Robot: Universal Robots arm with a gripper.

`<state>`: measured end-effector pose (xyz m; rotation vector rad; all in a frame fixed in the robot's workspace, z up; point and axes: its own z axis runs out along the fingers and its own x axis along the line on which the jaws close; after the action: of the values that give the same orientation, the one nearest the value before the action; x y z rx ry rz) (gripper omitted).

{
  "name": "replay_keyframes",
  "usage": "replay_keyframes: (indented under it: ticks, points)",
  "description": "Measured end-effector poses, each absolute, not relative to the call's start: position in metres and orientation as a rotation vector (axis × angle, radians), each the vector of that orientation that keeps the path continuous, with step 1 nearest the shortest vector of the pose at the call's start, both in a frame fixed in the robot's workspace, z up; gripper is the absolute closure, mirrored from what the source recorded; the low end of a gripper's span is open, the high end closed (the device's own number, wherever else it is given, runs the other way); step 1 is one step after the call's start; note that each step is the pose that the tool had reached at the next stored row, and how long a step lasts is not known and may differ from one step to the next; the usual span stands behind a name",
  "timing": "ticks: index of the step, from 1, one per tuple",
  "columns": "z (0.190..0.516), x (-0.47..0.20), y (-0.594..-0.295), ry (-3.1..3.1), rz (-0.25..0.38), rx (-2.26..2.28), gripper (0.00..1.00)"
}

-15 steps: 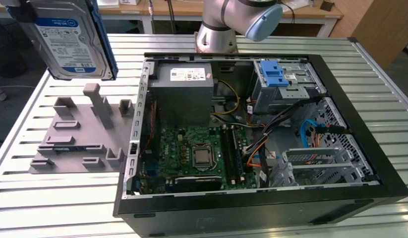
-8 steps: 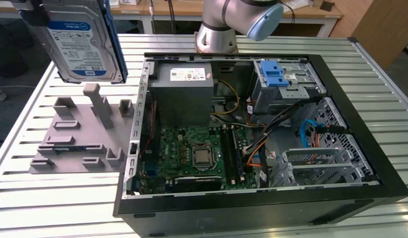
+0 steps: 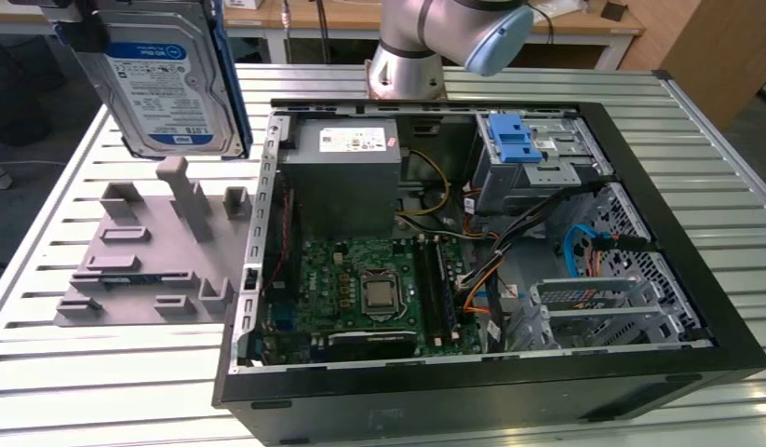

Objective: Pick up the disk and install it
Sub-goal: 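Pick up the disk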

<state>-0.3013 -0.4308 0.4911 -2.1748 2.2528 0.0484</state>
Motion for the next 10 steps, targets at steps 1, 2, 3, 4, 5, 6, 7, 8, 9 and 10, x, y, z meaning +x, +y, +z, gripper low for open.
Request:
replay_keyframes:
  ticks: [1,2,3,4,5,6,7,8,9,10]
  points:
    - [0.4911,-0.3011,-0.431,2.249,0.048,-2.178,0.64]
    - [0.491,-0.3008,-0.4313,2.246,0.047,-2.18,0.64]
    - [0.4909,-0.3006,-0.4317,2.243,0.046,-2.183,0.64]
    - [0.4909,-0.3003,-0.4322,2.241,0.046,-2.184,0.64]
    - [0.4909,-0.2999,-0.4329,2.24,0.045,-2.185,0.64]
    - [0.4908,-0.2995,-0.4337,2.239,0.045,-2.186,0.64]
    - [0.4908,-0.2991,-0.4346,2.238,0.044,-2.186,0.64]
    - [0.4908,-0.2989,-0.4355,2.237,0.042,-2.185,0.64]
    - [0.4908,-0.2986,-0.4364,2.236,0.041,-2.185,0.64]
    - [0.4908,-0.2982,-0.4372,2.236,0.039,-2.184,0.64]
